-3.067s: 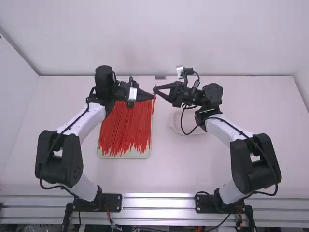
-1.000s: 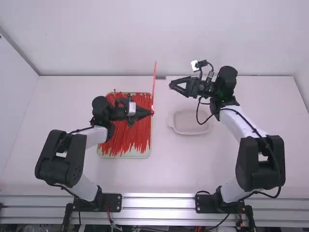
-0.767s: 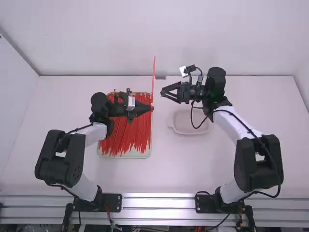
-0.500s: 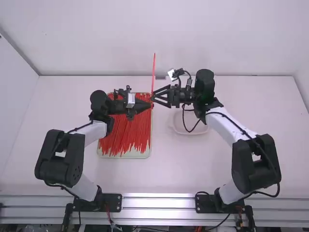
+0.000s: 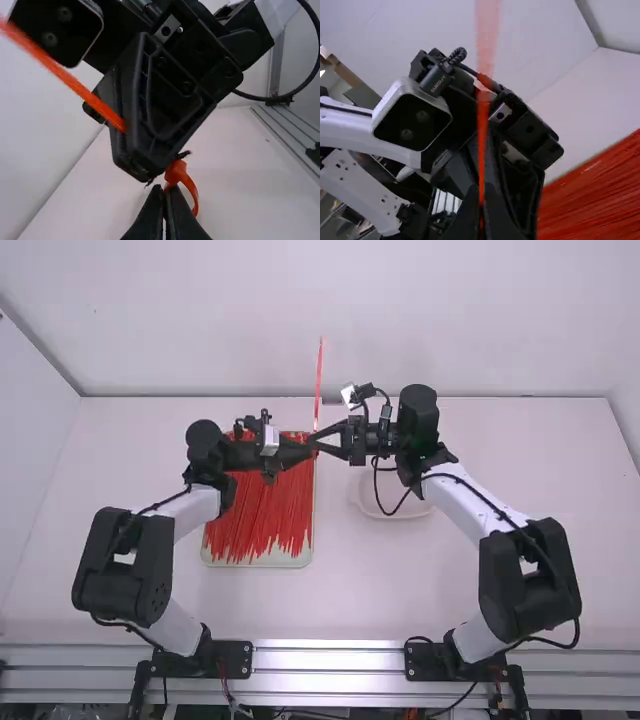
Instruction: Fasten the cable tie
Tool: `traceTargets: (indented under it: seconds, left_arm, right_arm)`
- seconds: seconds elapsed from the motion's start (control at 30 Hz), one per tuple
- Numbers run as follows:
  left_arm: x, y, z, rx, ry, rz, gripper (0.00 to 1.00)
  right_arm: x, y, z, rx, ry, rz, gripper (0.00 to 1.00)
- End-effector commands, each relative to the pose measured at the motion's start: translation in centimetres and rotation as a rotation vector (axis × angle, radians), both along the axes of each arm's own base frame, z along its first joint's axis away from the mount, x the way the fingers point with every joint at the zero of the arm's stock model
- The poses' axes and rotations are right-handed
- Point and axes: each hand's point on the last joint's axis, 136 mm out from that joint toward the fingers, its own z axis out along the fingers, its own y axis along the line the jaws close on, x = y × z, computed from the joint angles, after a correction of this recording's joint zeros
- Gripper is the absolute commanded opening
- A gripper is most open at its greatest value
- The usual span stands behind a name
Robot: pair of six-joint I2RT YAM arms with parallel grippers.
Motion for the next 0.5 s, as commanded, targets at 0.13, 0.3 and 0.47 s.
traceTargets:
  seconds: [0.13,0.3,0.47]
  left_arm:
    - [0.8,0.3,0.9,-0.008,-0.016,0.024,0.99]
    - [2.7,1.2,1.3,-0.049,0.098,0.127,0.99]
    - [3.2,1.3,1.2,-0.041,0.144,0.128,0.99]
  right_arm:
    - [-0.2,0.1,1.4,0.015,-0.050,0.003,0.00]
    - [1.4,-1.6,1.4,0.013,-0.048,-0.061,0.00]
    - [3.0,-3.7,1.3,0.008,-0.038,-0.120,0.00]
